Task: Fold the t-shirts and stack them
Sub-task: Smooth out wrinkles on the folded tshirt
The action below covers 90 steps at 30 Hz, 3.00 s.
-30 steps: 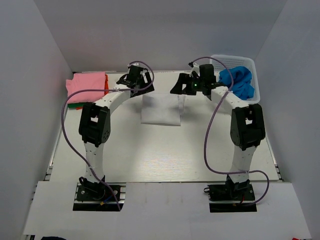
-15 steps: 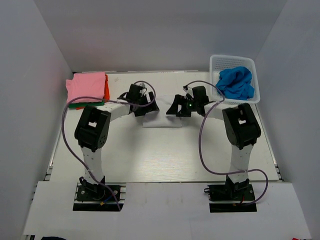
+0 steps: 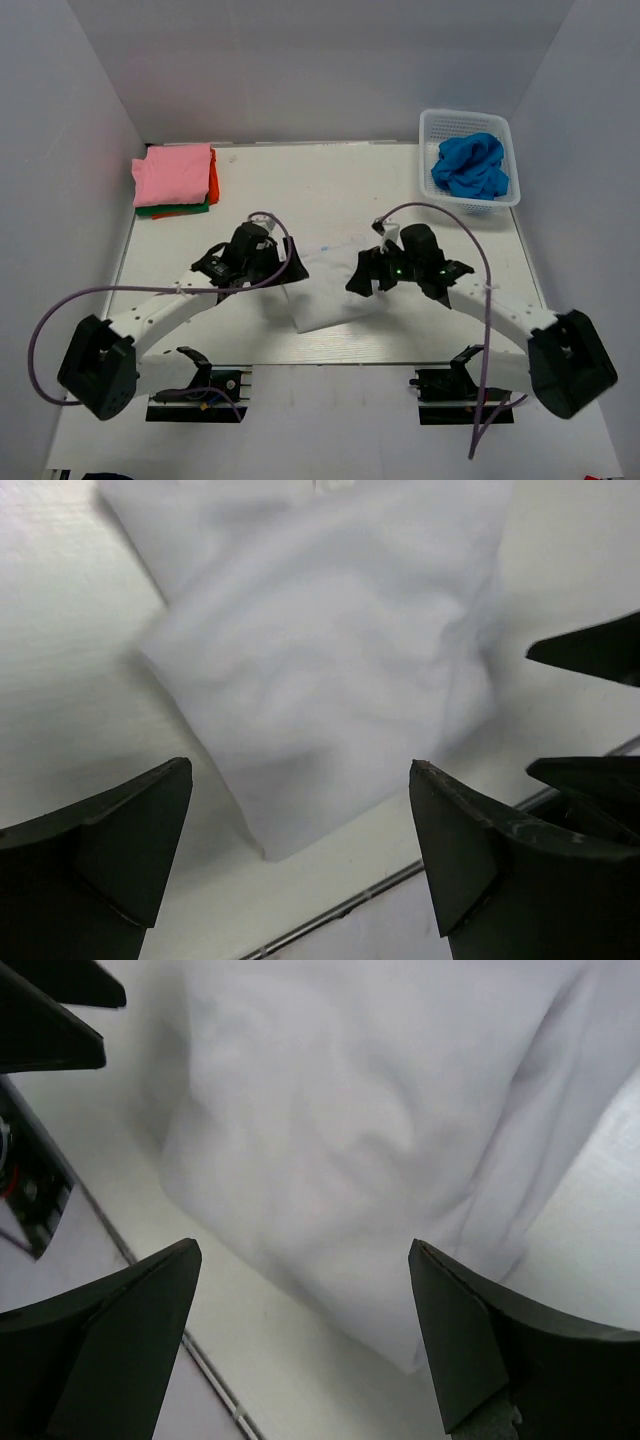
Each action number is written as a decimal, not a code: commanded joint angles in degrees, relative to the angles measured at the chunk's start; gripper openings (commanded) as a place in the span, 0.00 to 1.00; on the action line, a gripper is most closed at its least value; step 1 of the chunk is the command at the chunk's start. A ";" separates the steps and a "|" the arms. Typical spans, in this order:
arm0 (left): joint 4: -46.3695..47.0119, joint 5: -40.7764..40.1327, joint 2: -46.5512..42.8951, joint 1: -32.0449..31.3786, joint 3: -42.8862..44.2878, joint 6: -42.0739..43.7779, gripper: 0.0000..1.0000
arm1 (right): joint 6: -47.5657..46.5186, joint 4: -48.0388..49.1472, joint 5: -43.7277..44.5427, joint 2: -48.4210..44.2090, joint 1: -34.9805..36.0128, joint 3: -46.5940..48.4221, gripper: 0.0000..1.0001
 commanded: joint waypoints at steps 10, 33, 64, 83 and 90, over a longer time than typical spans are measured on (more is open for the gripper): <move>-7.46 -19.03 13.18 0.71 10.64 -0.16 0.80 | -8.49 3.33 12.80 5.55 -0.50 12.20 0.90; -7.64 -15.95 17.51 0.18 17.85 2.21 0.00 | -4.19 -0.89 16.76 19.11 -0.32 21.38 0.00; 3.79 -26.85 42.61 5.45 38.40 8.19 0.18 | -0.93 14.58 17.63 32.90 -12.10 22.06 0.16; 7.13 -5.49 30.23 4.40 24.26 11.89 1.00 | 3.64 10.53 19.14 6.55 -10.95 11.44 0.90; 3.97 -7.33 35.33 2.82 23.56 11.36 0.86 | 3.99 8.52 19.31 1.44 -11.13 9.07 0.90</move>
